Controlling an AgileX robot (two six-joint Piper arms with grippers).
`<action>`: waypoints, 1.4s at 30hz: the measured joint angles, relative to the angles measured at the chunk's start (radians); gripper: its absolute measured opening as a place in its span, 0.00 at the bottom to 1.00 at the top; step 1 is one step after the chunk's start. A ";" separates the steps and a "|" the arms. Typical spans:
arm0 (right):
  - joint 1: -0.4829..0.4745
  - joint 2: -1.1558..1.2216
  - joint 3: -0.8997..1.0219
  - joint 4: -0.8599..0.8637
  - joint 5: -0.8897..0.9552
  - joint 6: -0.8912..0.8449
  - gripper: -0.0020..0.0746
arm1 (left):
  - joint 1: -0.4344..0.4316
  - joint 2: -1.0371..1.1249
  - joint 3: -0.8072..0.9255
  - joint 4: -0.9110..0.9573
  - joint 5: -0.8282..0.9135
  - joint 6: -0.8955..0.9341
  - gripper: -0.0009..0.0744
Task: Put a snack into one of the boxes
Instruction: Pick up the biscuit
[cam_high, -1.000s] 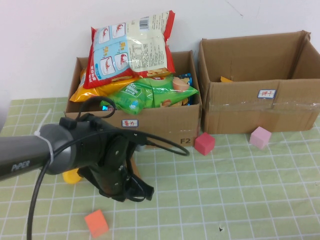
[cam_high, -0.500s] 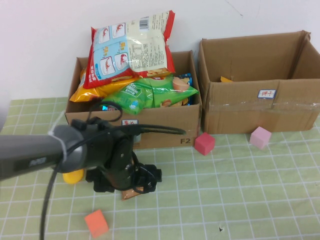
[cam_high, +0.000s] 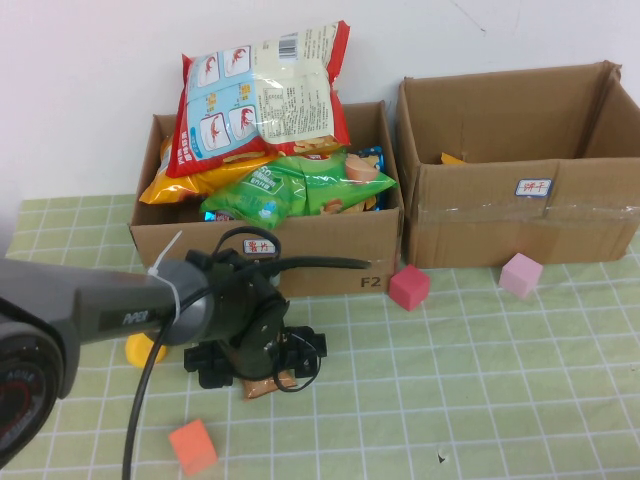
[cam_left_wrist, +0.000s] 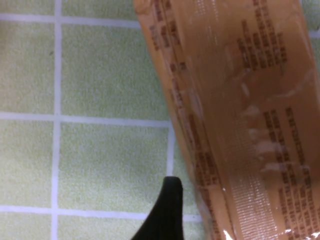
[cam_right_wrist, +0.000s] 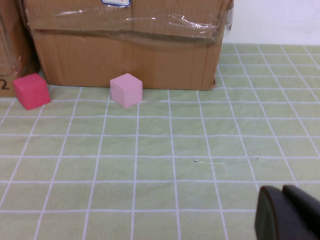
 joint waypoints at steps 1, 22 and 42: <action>0.000 0.000 0.000 0.000 0.000 0.000 0.02 | 0.000 0.002 -0.001 0.004 0.000 -0.006 0.93; 0.000 0.000 0.000 0.000 0.000 0.000 0.02 | 0.000 0.013 -0.007 -0.091 0.021 0.054 0.93; 0.000 0.000 0.000 0.000 0.000 0.000 0.02 | -0.042 -0.009 -0.012 -0.065 0.203 0.332 0.60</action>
